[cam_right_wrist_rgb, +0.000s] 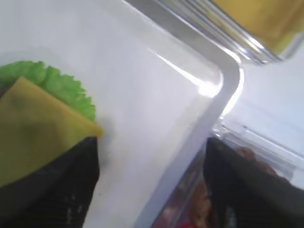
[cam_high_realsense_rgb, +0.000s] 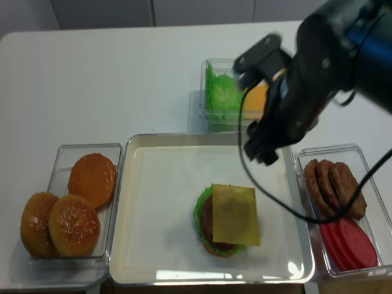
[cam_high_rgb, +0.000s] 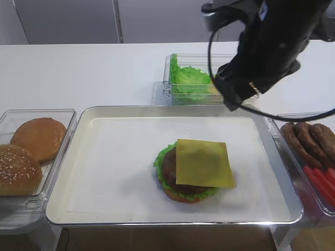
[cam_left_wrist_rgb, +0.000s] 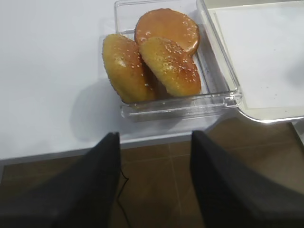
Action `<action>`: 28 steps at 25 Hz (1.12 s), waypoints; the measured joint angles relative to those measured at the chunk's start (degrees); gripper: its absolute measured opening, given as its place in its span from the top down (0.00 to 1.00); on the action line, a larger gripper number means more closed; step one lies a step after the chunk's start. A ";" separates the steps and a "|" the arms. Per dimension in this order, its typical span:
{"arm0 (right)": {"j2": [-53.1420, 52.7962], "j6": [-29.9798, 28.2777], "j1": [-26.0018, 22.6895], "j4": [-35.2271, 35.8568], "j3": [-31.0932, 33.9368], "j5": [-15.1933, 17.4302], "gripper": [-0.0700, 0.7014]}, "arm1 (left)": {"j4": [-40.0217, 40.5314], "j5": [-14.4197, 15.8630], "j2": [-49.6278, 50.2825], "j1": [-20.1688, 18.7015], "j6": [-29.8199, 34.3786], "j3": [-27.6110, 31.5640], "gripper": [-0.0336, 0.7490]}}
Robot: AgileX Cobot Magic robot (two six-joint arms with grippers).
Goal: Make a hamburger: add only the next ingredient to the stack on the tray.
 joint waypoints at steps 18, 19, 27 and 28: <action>-28.72 2.23 -28.15 7.67 20.41 3.03 0.35 | 0.00 0.00 0.00 0.00 0.00 0.00 0.50; -31.39 2.87 -28.15 7.67 22.47 3.03 0.35 | 0.00 0.00 0.00 0.00 0.00 0.00 0.50; -56.97 3.90 -28.15 8.23 33.33 4.97 0.35 | 0.00 0.00 0.00 0.00 0.00 0.00 0.50; -60.14 3.94 -28.15 8.36 34.12 5.63 0.35 | 0.00 0.00 0.00 0.00 0.00 0.00 0.50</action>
